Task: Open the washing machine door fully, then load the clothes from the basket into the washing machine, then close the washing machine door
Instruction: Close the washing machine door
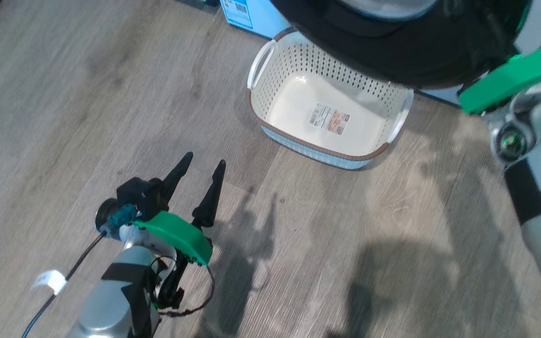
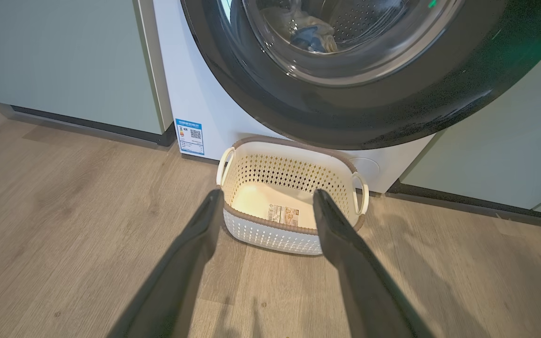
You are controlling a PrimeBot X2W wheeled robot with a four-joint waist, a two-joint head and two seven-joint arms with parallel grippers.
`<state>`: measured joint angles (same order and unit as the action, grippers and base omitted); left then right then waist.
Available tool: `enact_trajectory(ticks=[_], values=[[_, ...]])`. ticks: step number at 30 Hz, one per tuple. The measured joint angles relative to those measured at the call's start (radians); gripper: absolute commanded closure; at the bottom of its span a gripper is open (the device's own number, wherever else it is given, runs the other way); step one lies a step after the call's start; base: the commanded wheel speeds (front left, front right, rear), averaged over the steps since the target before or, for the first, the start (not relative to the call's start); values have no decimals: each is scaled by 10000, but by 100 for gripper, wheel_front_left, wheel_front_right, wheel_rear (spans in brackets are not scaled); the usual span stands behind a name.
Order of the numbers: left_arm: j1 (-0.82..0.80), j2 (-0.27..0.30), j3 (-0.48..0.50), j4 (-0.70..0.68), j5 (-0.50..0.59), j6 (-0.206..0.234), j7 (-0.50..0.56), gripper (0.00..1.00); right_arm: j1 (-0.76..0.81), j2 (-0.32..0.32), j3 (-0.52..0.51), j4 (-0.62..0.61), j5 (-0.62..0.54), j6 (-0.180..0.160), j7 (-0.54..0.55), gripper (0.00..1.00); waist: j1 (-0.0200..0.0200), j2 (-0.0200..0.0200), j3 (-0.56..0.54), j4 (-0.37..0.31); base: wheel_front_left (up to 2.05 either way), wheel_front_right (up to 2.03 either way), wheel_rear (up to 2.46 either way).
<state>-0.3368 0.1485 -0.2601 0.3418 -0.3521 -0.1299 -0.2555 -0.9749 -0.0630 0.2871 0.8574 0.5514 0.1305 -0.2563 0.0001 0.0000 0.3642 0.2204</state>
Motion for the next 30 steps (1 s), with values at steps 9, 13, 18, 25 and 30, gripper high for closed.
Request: enact_trajectory(ticks=[9,13,18,25,30], values=[[-317,-98,-52,-13,0,0,0,0,-1204,-15,-988,581,-495,0,-2,100,0,0,523,93,0,0,0],[-425,-165,-128,-19,0,0,0,0,-1350,-29,-1480,838,-805,0,-2,100,0,0,649,211,0,0,0],[-558,-224,-111,-58,0,0,0,0,-1631,-121,-2144,1018,-1127,0,-2,100,0,0,933,386,0,0,0],[-634,-245,-52,-155,2,0,0,0,-2077,-343,-3114,1014,-1417,0,-2,100,0,0,1282,485,0,0,0],[-662,-267,-46,-157,29,0,0,0,-2283,-355,-3509,1011,-1590,0,-2,100,-1,0,1407,463,0,0,0]])
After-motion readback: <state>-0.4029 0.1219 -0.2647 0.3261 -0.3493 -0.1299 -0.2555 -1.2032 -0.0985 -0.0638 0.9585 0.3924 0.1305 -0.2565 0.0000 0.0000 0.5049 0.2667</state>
